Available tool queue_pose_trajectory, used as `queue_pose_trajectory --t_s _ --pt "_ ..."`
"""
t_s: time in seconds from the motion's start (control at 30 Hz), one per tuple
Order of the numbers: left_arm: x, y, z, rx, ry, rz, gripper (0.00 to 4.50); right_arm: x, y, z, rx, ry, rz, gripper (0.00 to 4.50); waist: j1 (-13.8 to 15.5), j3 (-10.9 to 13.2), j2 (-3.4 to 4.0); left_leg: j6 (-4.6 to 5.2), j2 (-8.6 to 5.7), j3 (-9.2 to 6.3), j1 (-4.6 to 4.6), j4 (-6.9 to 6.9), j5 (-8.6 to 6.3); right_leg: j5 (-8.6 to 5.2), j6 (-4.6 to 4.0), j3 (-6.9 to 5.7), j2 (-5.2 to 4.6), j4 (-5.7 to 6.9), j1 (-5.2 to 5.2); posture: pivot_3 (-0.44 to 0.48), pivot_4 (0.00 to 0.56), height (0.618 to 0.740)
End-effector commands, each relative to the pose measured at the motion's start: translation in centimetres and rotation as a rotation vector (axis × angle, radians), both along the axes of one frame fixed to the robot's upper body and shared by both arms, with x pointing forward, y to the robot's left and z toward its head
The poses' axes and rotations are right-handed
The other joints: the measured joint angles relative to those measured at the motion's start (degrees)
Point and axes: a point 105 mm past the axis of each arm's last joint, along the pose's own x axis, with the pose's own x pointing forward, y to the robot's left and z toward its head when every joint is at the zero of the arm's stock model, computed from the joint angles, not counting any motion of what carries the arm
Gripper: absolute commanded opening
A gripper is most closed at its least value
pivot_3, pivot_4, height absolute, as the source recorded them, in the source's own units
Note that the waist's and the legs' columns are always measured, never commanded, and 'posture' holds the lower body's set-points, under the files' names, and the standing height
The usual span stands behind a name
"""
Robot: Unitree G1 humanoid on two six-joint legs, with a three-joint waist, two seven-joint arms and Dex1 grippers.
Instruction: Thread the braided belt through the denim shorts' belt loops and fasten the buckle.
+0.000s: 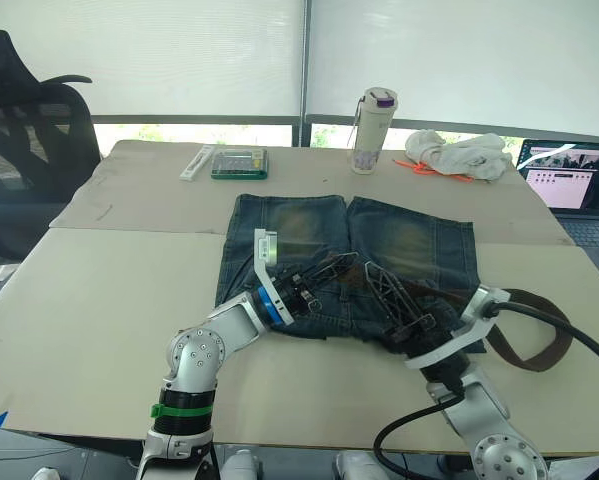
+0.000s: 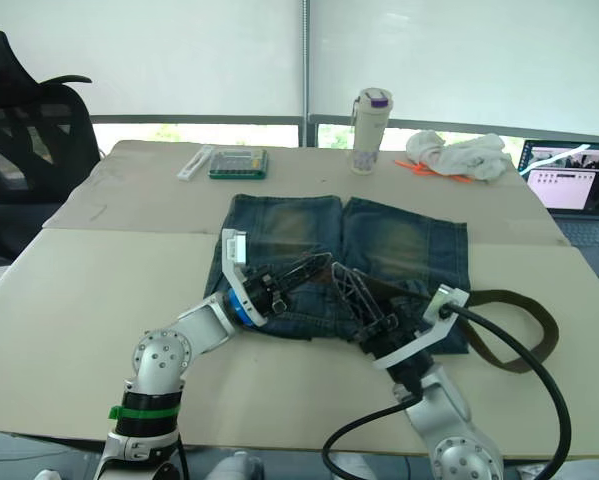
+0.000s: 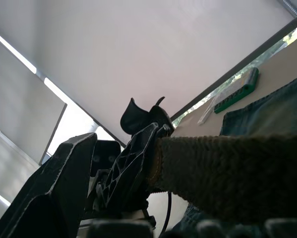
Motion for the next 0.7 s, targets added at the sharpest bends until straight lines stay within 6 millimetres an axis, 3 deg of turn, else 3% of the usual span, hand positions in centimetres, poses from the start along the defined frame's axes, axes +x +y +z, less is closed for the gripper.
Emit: queue_pose_trajectory --t_s 0.03,0.7 --pt "0.3 0.4 1.1 -0.017 -0.051 0.026 0.0 -0.6 -0.5 1.4 0.022 -0.057 -0.02 4.48 0.0 0.0 0.0 0.0 0.0 0.0 0.0 0.0 0.0 0.0 0.0 0.0 0.0 0.0 0.0 0.0 0.15 0.737" --pt "0.5 0.5 1.0 -0.011 -0.058 0.045 0.0 -0.2 0.2 0.2 -0.027 -0.022 -0.015 4.48 0.0 0.0 0.0 0.0 0.0 0.0 0.0 -0.01 0.0 0.0 0.0 0.0 0.0 -0.02 0.0 0.0 0.15 0.737"
